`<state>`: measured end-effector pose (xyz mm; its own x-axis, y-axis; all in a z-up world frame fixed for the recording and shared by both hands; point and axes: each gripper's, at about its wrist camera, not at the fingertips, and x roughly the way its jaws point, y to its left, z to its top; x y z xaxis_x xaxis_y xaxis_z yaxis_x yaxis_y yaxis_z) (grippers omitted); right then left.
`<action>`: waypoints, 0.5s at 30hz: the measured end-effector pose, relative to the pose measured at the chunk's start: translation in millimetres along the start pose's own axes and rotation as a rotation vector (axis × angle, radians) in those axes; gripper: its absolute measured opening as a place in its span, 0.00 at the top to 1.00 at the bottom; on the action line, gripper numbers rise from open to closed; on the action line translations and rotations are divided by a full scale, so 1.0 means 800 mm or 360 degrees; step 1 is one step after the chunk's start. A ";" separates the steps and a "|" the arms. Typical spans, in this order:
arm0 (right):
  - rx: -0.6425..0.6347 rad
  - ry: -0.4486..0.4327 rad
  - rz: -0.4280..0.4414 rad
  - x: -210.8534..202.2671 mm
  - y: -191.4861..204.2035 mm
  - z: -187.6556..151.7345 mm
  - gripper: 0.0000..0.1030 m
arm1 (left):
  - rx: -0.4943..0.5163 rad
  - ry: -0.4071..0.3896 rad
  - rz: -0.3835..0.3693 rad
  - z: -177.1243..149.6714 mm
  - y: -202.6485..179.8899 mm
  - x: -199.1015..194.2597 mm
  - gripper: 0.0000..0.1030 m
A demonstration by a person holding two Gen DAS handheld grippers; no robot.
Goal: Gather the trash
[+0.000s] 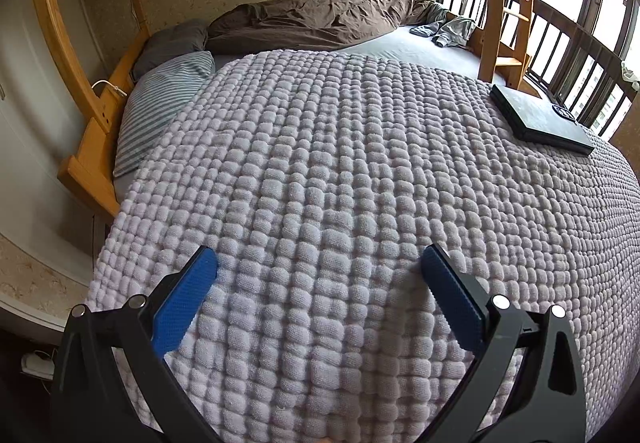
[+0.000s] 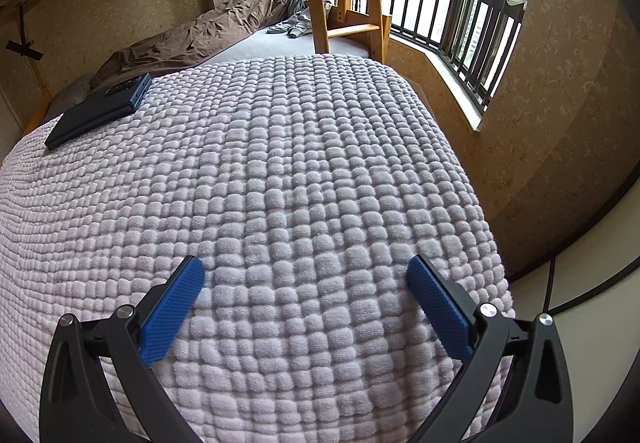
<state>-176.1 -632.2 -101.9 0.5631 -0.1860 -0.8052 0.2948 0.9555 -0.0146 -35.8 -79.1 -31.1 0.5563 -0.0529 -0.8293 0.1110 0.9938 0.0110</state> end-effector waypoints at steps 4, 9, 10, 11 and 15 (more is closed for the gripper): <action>0.0000 0.0000 0.0000 0.000 0.000 0.000 0.03 | 0.0000 0.0000 0.0000 0.000 0.000 0.000 0.01; 0.0000 0.0000 0.0000 0.000 0.000 0.000 0.03 | 0.0000 0.0000 0.0000 0.000 0.000 0.000 0.01; 0.0000 0.0000 0.0000 0.000 0.000 0.000 0.03 | 0.0001 0.0000 0.0001 0.000 0.000 0.000 0.01; 0.0000 0.0000 0.0000 0.000 0.000 0.000 0.03 | -0.0001 0.0000 -0.0001 0.000 0.000 0.000 0.01; 0.0000 0.0000 0.0000 0.000 0.000 0.000 0.03 | 0.0000 0.0000 0.0000 0.000 0.000 0.000 0.01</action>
<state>-176.1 -632.1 -102.1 0.5630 -0.1860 -0.8053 0.2947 0.9555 -0.0147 -35.8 -79.2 -31.0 0.5564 -0.0528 -0.8293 0.1112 0.9937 0.0113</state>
